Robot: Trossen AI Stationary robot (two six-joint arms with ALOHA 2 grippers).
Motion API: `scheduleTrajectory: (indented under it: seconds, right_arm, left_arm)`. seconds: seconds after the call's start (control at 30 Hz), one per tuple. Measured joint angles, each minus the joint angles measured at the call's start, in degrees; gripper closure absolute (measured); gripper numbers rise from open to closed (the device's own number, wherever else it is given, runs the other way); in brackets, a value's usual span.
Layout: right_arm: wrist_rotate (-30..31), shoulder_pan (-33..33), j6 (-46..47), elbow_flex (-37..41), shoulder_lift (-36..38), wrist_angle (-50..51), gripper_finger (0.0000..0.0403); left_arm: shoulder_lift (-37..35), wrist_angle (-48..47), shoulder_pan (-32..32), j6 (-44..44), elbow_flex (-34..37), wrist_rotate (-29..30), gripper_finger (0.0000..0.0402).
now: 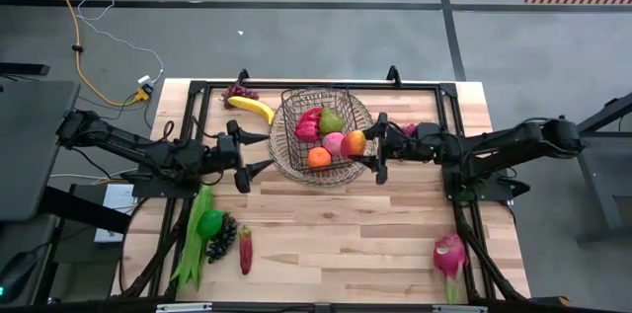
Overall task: Build produce basket
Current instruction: Put the yellow mango into the black wire basket
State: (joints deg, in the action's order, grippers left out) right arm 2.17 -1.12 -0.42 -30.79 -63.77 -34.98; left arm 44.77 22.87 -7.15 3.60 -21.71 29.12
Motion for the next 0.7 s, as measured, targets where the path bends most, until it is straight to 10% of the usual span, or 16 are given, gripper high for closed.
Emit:
scheduleTrajectory:
  seconds: [0.7]
  right_arm:
    - [-1.1,-9.2,4.7,0.0,0.1,2.1,0.0157]
  left_arm:
    - [0.0,-2.3,0.0,-2.8,0.0,4.6,0.0078]
